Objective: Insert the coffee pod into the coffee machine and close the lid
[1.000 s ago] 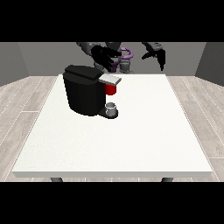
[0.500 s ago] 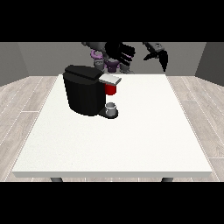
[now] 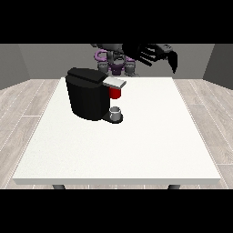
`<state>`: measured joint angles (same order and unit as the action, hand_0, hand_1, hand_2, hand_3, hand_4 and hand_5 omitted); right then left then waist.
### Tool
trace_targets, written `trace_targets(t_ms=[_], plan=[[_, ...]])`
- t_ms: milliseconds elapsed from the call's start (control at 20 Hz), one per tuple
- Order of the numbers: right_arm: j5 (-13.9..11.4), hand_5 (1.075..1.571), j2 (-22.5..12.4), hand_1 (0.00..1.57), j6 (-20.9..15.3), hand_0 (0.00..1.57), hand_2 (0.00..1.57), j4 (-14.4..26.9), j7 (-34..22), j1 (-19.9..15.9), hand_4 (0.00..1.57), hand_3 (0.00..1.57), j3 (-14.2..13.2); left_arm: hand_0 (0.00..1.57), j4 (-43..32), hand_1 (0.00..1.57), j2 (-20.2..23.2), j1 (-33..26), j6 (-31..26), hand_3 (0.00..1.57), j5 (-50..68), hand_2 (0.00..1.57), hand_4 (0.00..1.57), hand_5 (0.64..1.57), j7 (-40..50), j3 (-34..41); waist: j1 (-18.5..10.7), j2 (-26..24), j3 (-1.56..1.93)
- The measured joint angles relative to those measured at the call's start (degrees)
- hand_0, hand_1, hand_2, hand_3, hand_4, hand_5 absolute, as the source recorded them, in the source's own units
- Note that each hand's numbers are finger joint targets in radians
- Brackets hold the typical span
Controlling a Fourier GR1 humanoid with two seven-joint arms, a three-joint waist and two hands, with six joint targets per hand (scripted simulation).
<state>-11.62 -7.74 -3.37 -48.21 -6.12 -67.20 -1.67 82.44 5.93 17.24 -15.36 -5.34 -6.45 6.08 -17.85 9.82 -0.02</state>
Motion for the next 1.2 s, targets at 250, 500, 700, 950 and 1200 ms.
trace_targets(t_ms=[250, 500, 700, 950, 1200], plan=[[-0.9, 1.571, -0.8, 0.0, 0.0, 0.0, 0.0, 1.6, -0.7, -5.0, 0.0, 0.0, -0.6, 0.0, -0.2, 0.0, 0.3, 1.0, -0.4, 0.0, 0.3, 0.0, 0.4, 1.571, -1.3, 0.0, -1.4, 2.3, 0.0], [-2.0, 1.571, -1.2, 0.0, -1.1, 0.0, 0.0, 3.9, -0.5, -8.9, 0.0, 0.0, -1.2, 0.0, 0.8, 0.0, 0.5, 3.6, -1.0, 0.0, 1.2, 0.0, 0.42, 1.571, -0.3, -0.1, -4.0, 5.1, -0.01], [-1.7, 1.571, -2.0, 0.0, -1.1, 0.0, 0.0, 5.2, 0.8, -10.6, 0.0, 0.0, -2.4, 0.0, 1.1, 0.0, 1.2, 4.6, -1.7, 0.0, 2.3, 0.0, 0.25, 1.571, -1.1, 0.6, -5.1, 7.3, -0.02], [-1.2, 1.571, -2.0, 0.0, -1.5, 0.0, 0.0, 6.8, 1.6, -12.7, 0.1, 0.0, -3.8, 0.0, 1.1, 0.0, 2.1, 6.1, -3.0, 0.0, 3.5, 0.0, 0.31, 1.571, -1.0, 1.0, -6.3, 9.4, -0.02], [-0.8, 1.571, -0.8, 0.0, -1.7, 0.0, 0.0, 8.0, 3.0, -12.8, 0.0, 0.0, -4.3, 0.0, 1.2, 0.0, 1.8, 5.8, -2.6, 0.0, 3.5, 0.0, 0.32, 1.571, -0.2, 0.8, -6.1, 9.1, 0.0]])
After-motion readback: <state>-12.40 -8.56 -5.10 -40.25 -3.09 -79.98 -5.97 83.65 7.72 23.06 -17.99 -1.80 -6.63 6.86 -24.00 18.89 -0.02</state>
